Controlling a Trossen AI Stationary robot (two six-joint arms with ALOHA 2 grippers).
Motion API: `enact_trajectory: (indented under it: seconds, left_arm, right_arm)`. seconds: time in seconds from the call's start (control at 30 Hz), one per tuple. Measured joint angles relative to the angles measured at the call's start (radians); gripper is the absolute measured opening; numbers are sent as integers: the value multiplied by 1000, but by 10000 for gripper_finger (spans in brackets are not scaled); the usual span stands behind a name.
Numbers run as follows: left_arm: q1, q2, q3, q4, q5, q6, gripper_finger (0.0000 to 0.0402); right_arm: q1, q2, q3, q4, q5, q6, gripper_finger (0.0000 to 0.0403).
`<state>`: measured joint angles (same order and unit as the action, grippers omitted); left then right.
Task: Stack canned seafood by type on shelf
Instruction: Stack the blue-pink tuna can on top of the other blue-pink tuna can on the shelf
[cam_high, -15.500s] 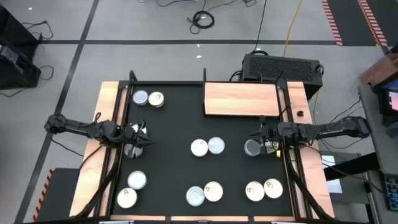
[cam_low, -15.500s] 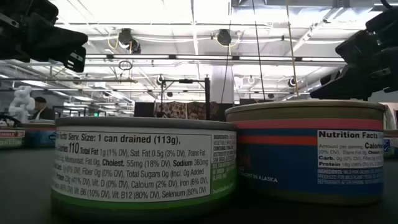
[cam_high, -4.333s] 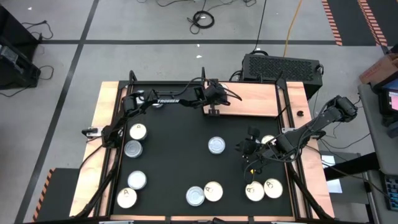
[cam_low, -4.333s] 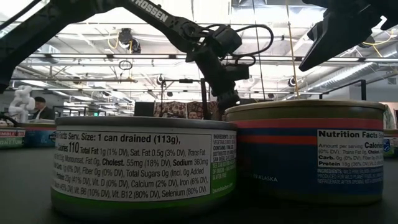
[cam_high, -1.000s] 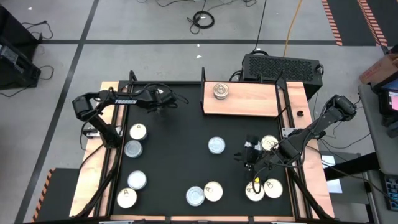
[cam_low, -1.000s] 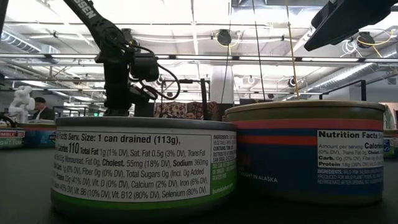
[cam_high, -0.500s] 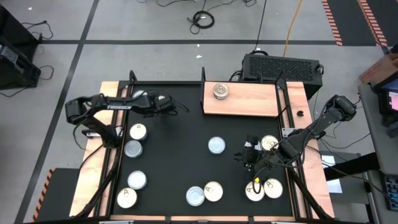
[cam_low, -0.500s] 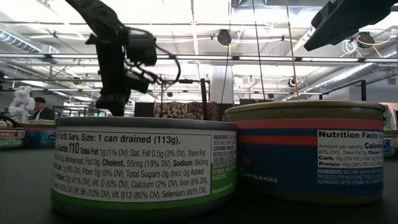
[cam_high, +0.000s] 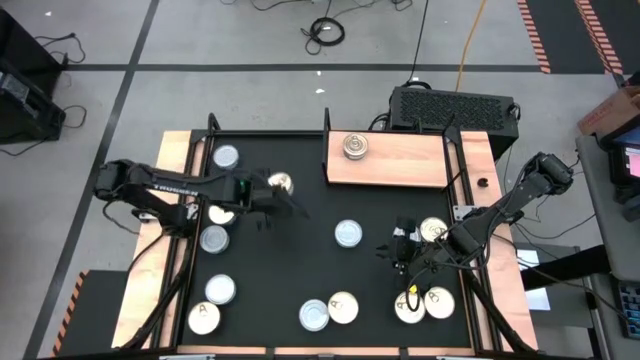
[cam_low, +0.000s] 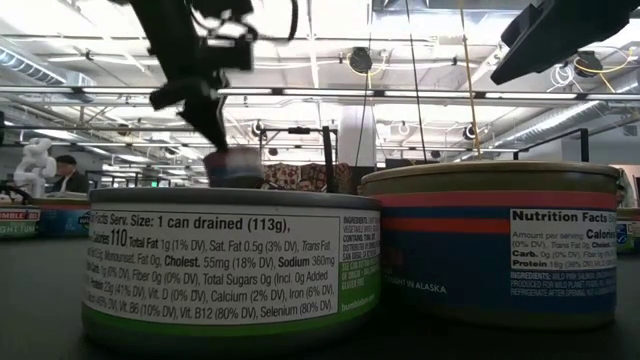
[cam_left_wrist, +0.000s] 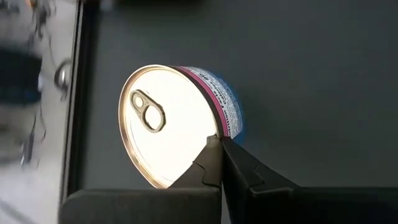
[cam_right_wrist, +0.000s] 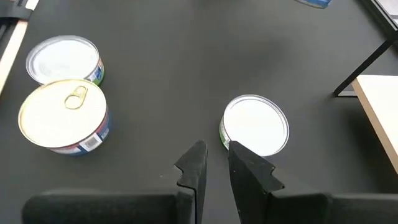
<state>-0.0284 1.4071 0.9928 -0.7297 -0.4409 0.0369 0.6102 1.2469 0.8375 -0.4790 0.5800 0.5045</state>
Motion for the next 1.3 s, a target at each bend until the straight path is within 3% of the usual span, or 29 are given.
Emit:
enact_trajectory:
  seconds: [0.2, 0.4, 0.67, 0.97, 1.3]
  left_arm:
    - [-116, 30, 68, 72, -10, -40, 0]
    - [-165, 151, 173, 123, -6, -21, 0]
    - [-170, 389, 437, 150, -1, 188, 0]
    - [-54, 631, 758, 148, -30, 461, 0]
    - [141, 662, 896, 148, 13, 556, 0]
  right_arm:
    - [0, 0, 0, -13, 0, 0, 61]
    - [0, 0, 0, -15, 0, 4, 61]
    - [0, 0, 0, -133, 11, 82, 61]
    - [34, 0, 0, -294, 128, 235, 61]
    - [72, 0, 0, -327, 181, 257, 61]
